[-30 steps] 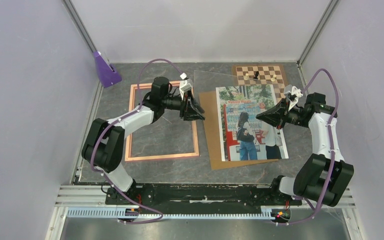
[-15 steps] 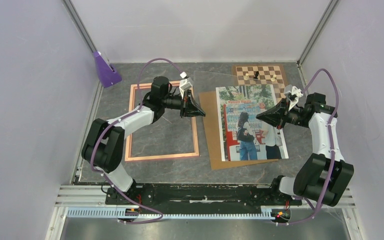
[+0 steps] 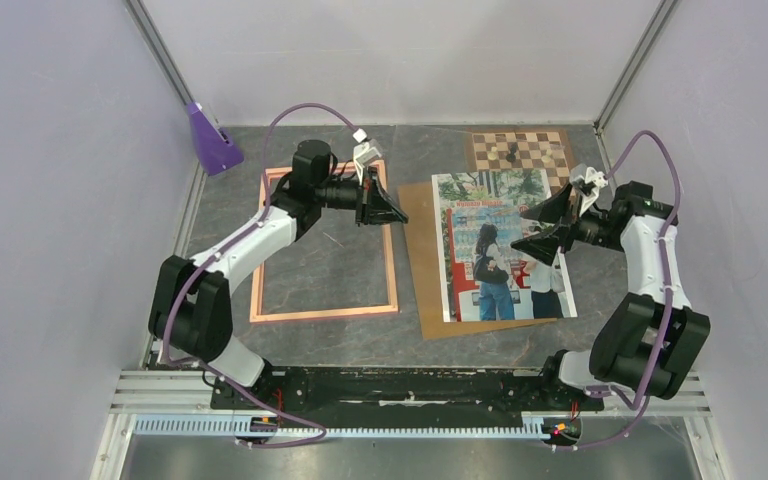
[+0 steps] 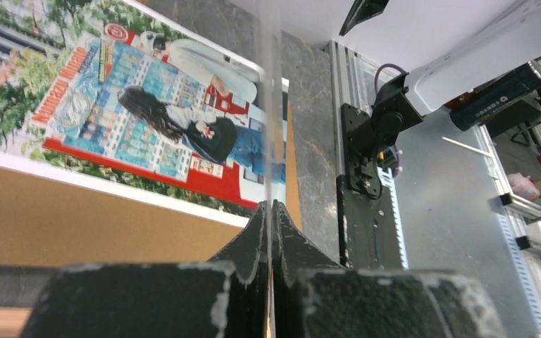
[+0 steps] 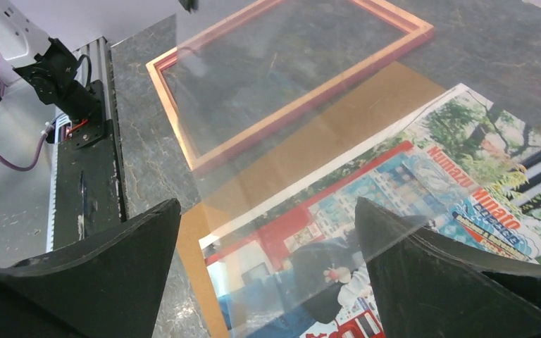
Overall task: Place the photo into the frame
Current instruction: Pick up the photo frame item at the center of the board.
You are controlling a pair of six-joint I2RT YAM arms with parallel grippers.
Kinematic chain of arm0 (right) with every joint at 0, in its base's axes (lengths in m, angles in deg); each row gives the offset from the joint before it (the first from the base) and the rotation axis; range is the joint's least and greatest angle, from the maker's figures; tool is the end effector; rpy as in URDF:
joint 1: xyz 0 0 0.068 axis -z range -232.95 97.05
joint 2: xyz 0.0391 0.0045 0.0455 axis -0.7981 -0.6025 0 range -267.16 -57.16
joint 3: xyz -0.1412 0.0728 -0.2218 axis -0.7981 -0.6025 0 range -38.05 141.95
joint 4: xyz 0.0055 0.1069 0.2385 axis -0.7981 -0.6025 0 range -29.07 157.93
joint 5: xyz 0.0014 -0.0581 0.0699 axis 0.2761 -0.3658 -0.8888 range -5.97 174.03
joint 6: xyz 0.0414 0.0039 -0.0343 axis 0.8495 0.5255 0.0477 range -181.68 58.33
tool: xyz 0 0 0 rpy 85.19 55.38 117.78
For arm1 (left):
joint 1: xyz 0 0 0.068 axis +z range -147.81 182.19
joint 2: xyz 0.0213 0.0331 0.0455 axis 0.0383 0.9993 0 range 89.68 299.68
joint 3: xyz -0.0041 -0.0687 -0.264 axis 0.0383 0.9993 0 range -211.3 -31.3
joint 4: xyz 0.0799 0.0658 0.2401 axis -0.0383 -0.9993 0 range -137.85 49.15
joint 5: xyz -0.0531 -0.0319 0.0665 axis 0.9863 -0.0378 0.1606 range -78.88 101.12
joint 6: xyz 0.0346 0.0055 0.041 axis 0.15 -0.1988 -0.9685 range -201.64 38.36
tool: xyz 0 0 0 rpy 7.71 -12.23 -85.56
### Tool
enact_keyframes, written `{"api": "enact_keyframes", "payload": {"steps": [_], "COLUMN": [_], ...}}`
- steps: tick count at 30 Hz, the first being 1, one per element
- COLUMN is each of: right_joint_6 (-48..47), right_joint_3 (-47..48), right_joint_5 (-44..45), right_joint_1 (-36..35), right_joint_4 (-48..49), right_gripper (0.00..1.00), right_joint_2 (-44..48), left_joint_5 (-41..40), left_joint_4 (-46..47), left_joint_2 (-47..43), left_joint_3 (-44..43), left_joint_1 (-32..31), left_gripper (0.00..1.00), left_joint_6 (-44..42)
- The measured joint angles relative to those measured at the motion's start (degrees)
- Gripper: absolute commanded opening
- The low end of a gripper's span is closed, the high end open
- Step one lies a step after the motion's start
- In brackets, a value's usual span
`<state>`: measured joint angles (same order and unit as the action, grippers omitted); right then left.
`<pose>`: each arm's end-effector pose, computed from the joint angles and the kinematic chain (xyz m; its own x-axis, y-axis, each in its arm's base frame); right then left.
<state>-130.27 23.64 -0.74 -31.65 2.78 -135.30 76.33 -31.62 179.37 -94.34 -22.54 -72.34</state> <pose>0.2262 -0.0501 0.2837 -0.2411 0.0029 -0.9705 -0.8955 0.3849 0.2236 0.3037 -0.1755 0.2947 -0.4236 0.1205 -0.8978 0.9057 0.0384 -0.4222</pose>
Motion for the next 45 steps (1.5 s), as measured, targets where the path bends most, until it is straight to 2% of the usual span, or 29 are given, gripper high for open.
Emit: {"api": "enact_keyframes", "payload": {"steps": [5, 12, 22, 25, 29, 31, 33, 38, 45], "right_joint_6": [-3.1, -4.8, -4.2, 4.5, 23.6, 29.8, 34.0, 39.7, 42.6], "right_joint_3": [1.6, 1.9, 2.0, 1.2, -8.8, -11.6, -11.3, -11.7, -13.4], "right_joint_5": [1.0, 2.2, 6.2, 9.1, 17.7, 21.5, 23.6, 28.6, 32.2], "right_joint_1": [1.9, 3.0, 2.9, 2.4, -0.5, -3.5, -5.9, -8.3, -11.3], "right_joint_4": [-3.5, -5.6, -5.1, 3.0, 26.2, 32.3, 37.4, 44.4, 46.9], "right_gripper": [0.98, 0.98, 0.98, 0.98, 0.98, 0.98, 0.98, 0.98, 0.98], "right_joint_2": [-1.0, -1.2, -2.5, -1.0, 10.3, 15.4, 16.6, 15.1, 15.1], "left_joint_5": [-3.5, -10.1, -18.1, -20.1, -22.5, -23.4, -24.3, -26.1, -29.4], "left_joint_4": [-14.1, -28.7, -40.5, -43.2, -46.3, -47.7, -49.1, -52.7, -55.7], "left_joint_2": [-1.0, -4.2, -8.9, -8.9, -8.9, -8.8, -8.5, -6.1, -2.1], "left_joint_3": [-5.8, -7.1, -7.0, -7.0, -7.1, -7.4, -8.0, -10.7, -11.7], "left_joint_1": [1.1, 5.6, 14.0, 16.1, 17.0, 17.4, 17.8, 20.3, 23.5], "left_gripper": [0.02, 0.02, 0.02, 0.02, 0.02, 0.02, 0.02, 0.02, 0.02], "left_joint_6": [-3.5, -6.2, -6.3, -6.3, -6.3, -6.3, -6.3, -6.9, -8.4]}}
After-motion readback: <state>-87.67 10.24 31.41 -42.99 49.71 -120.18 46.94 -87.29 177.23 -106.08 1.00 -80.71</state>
